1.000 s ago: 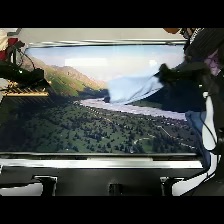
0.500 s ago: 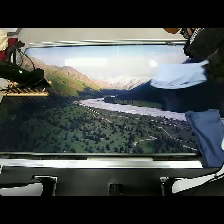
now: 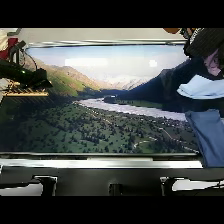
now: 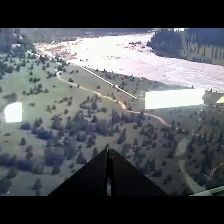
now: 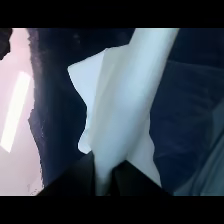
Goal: Fold the clothes and pants, and hang the long-sleeved shirts on hangers.
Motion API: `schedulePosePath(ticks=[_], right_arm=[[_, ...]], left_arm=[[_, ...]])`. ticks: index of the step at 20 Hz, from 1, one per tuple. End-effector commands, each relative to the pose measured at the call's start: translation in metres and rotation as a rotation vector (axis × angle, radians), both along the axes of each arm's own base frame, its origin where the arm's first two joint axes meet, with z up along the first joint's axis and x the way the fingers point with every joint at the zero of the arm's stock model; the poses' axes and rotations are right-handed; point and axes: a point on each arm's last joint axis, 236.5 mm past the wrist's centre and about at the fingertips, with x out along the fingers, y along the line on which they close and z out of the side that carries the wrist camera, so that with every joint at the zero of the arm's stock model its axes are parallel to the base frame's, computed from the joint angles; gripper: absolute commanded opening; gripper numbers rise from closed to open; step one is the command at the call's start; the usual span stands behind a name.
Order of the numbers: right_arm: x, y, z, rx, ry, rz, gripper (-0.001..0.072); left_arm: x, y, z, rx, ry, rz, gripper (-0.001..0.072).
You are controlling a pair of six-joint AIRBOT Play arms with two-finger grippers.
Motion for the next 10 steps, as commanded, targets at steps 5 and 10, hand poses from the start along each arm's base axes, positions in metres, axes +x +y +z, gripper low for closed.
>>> schedulePosePath(ticks=[5, 10], right_arm=[[-0.054, 0.01, 0.01, 0.058, 0.137, -0.105, 0.0035], [-0.101, -0.003, 0.021, -0.033, 0.264, -0.185, 0.0035]], left_arm=[[-0.007, -0.019, -0.002, -0.003, 0.026, -0.05, 0.0017], [-0.013, -0.027, -0.004, -0.004, 0.05, -0.077, 0.0018]])
